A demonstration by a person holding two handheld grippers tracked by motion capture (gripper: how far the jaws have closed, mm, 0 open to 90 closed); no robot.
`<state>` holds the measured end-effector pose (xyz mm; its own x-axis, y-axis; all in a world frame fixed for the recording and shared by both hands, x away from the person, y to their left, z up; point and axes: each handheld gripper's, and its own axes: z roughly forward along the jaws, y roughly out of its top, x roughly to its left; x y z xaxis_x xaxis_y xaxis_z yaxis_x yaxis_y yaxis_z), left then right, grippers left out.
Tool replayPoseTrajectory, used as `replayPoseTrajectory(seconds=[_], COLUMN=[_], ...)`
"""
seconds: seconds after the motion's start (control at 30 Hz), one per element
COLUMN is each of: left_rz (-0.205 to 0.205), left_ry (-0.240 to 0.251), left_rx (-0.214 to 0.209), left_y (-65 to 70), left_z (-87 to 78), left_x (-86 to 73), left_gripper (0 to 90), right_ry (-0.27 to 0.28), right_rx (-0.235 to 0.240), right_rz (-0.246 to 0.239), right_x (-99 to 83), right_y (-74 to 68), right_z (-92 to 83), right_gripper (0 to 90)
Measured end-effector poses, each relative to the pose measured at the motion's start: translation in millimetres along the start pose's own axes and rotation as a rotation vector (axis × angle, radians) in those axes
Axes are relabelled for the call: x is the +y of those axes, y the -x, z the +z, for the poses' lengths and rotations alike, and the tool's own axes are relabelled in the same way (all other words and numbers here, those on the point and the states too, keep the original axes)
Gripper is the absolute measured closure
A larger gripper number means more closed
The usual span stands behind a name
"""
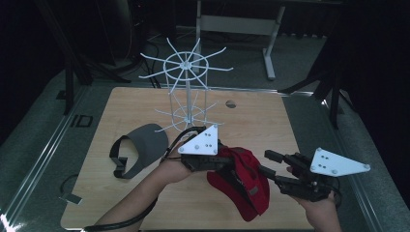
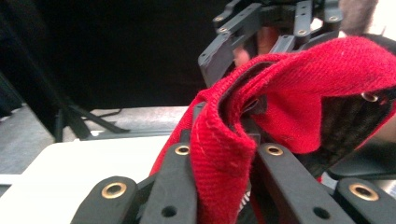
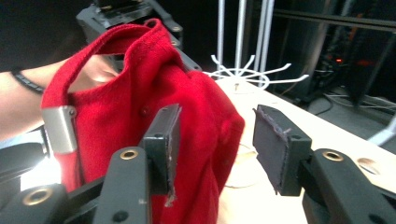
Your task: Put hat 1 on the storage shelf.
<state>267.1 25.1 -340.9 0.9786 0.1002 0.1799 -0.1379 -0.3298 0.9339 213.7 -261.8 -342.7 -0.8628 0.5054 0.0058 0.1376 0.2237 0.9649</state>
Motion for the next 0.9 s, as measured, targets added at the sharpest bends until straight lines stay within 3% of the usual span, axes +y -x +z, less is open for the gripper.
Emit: replayPoseTrajectory(seconds=[0.13,0.37,0.47,0.5,0.9], left_rz=[0.002,-0.010,-0.012,-0.013,-0.011], left_ry=[0.014,0.022,0.022,0.023,0.030], left_rx=[-0.023,-0.033,-0.029,-0.030,-0.019], left_y=[0.2,-2.9,-3.4,-3.5,-2.0], left_z=[0.0,-1.1,-1.7,-2.0,-4.7], left_x=[0.7,1.4,0.9,0.7,1.5], left_gripper=[84.3,84.2,84.1,84.2,82.2], right_ry=[-0.016,-0.042,-0.042,-0.042,0.002], right_rx=[0.059,0.083,0.080,0.071,-0.008], right_rz=[-0.016,-0.044,-0.058,-0.060,-0.049], right_x=[1.2,3.9,6.0,6.4,14.0], right_y=[-1.1,0.3,-1.5,-2.5,-7.3], right_z=[7.3,13.0,12.4,12.0,6.7], right_gripper=[52.7,62.3,84.3,86.3,88.4])
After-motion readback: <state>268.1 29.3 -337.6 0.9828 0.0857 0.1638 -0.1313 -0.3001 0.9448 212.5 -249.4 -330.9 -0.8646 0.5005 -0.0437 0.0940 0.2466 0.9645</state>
